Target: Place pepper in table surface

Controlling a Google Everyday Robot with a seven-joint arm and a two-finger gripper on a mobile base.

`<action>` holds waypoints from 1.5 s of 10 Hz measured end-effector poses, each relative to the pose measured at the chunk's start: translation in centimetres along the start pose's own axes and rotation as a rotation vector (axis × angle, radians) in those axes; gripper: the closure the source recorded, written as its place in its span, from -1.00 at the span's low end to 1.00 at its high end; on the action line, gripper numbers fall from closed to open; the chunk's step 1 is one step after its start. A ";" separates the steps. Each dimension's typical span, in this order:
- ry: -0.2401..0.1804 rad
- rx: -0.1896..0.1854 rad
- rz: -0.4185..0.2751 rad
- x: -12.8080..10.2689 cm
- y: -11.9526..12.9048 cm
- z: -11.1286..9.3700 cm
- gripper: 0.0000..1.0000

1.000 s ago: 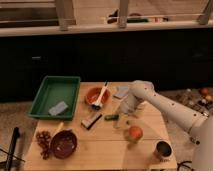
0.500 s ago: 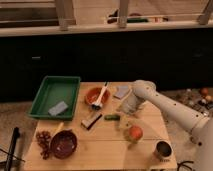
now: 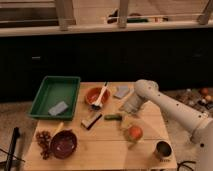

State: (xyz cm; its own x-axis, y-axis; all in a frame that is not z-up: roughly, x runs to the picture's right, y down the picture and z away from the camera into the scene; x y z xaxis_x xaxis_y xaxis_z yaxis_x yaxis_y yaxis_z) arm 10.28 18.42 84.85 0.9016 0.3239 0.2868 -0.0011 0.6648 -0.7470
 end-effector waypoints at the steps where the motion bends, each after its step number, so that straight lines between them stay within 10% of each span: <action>1: 0.010 0.022 -0.008 -0.2 -0.1 0.5 -0.48; 5: 0.025 0.064 -0.023 0.1 -0.2 1.5 -0.39; 11: 0.030 0.050 -0.037 -0.3 -0.4 2.5 0.83; 15: 0.025 0.025 -0.046 -0.5 -0.4 2.3 1.00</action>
State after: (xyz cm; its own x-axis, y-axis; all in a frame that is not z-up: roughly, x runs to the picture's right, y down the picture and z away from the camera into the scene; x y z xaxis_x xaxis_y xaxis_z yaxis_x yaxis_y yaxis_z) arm 8.80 19.56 86.39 0.9116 0.2755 0.3051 0.0303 0.6950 -0.7183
